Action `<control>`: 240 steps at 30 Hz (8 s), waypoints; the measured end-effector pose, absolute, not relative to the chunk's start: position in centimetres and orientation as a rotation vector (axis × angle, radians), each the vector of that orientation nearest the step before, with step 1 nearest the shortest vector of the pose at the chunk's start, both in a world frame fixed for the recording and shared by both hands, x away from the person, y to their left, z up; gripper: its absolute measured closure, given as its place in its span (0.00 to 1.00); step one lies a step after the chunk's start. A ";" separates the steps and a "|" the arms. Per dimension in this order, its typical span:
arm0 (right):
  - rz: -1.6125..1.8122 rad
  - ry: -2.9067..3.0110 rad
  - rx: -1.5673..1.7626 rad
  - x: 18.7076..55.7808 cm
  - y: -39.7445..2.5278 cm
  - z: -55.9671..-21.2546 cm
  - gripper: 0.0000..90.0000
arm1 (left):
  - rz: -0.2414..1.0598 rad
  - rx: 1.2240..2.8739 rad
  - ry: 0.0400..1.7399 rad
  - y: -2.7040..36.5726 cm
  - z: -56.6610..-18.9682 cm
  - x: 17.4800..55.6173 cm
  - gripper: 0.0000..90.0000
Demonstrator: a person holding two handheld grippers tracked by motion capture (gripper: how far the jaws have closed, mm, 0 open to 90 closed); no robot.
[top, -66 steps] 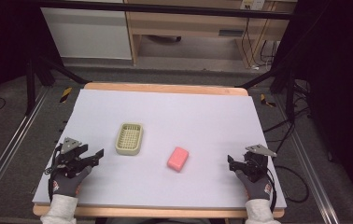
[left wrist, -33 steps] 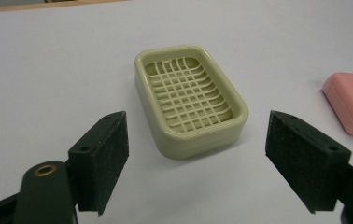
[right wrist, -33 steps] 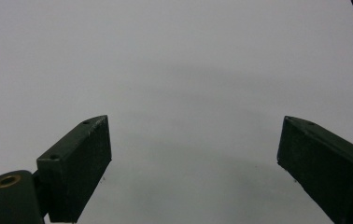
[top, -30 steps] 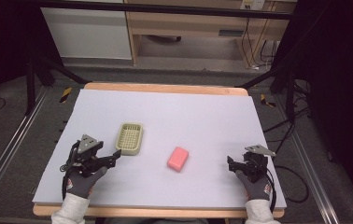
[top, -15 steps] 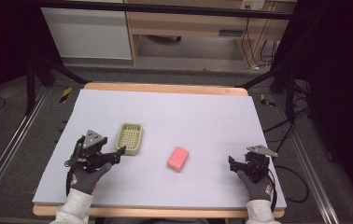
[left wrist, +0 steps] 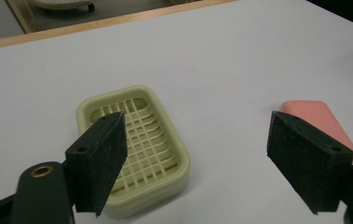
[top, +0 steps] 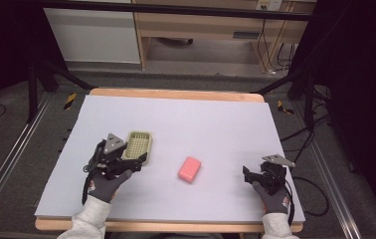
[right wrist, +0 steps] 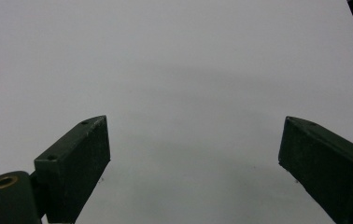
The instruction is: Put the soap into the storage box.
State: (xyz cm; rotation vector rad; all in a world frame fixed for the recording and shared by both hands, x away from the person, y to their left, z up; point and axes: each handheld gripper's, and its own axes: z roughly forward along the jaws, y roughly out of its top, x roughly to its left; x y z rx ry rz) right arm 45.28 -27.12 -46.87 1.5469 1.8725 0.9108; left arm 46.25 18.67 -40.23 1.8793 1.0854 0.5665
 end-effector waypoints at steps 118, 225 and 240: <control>0.889 1.890 1.539 45.4 -26.6 -46.9 0.11 | 0.466 2.145 0.941 3.1 -45.7 48.2 0.21; 0.880 1.887 1.534 45.3 -26.5 -46.8 0.11 | 0.416 2.150 0.995 6.3 -42.9 47.5 0.41; 0.877 1.891 1.529 45.4 -26.4 -46.8 0.11 | 0.441 2.132 1.009 8.0 -41.8 47.3 0.41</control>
